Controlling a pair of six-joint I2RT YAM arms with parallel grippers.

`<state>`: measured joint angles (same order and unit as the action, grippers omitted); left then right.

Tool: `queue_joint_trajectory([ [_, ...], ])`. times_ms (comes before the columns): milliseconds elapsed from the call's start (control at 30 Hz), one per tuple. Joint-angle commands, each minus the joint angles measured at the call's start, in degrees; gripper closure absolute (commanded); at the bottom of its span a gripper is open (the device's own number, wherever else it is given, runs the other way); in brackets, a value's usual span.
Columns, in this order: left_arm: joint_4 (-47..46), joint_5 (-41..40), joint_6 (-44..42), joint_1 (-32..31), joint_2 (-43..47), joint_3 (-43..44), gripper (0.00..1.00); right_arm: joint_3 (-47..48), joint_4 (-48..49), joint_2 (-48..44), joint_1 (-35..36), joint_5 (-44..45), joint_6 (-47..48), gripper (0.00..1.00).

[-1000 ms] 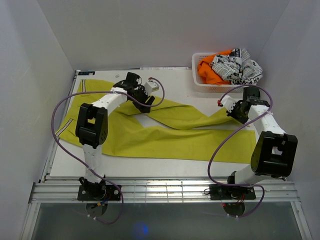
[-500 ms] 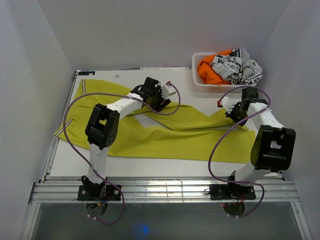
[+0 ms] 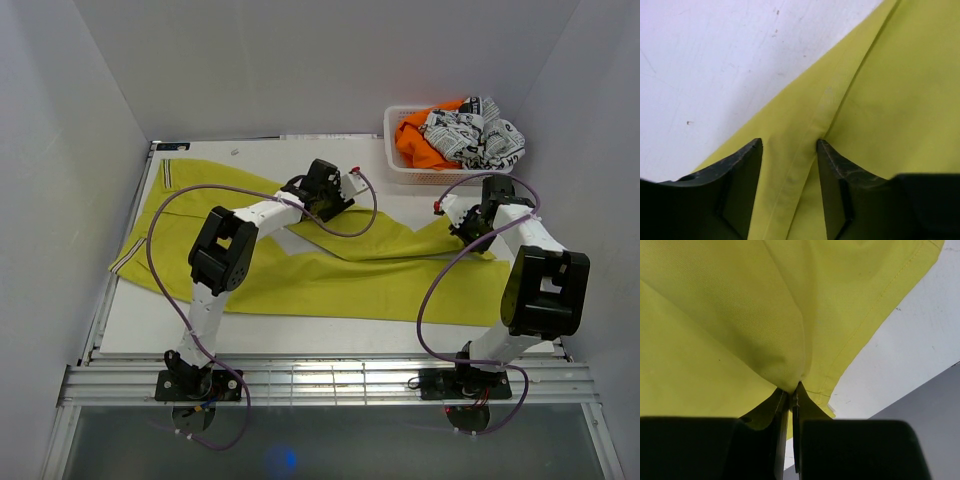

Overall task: Fold and stack the trousers
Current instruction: Flatten the trousers out

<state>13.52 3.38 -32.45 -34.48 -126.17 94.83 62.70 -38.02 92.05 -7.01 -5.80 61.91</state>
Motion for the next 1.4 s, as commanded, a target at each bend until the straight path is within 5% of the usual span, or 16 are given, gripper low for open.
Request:
queue_joint_trajectory([
  [0,-3.2,-2.6,-0.4,-0.1,0.1,1.7,0.44,1.6,-0.6,0.4,0.4,-1.8,-0.6,0.92],
  [233,-3.0,-4.3,-2.0,-0.1,0.2,1.0,0.75,2.0,0.2,1.1,0.4,-1.5,-1.1,0.92],
  [333,-3.1,-4.3,-2.0,0.0,0.8,-0.2,1.0,2.3,0.6,1.3,0.4,-1.2,-1.4,0.92],
  [700,-1.7,7.0,6.2,8.0,14.9,-7.4,1.0,8.0,8.3,5.8,0.3,7.7,-3.7,0.92],
  [1067,-5.1,21.6,3.3,16.8,30.9,-19.6,1.0,24.2,14.2,8.6,0.1,14.1,-5.3,0.92],
  [1133,-3.4,24.0,0.2,16.8,32.8,-21.9,1.0,19.9,14.6,2.1,-0.5,12.4,-3.5,0.92],
  [1267,4.0,27.6,-7.5,16.8,37.0,-29.0,1.0,-8.9,24.3,-10.7,-0.9,14.2,11.3,0.92],
  [1367,6.0,27.6,-12.7,16.6,37.8,-35.8,1.0,-17.8,22.9,-15.0,-1.0,14.0,15.0,0.92],
])
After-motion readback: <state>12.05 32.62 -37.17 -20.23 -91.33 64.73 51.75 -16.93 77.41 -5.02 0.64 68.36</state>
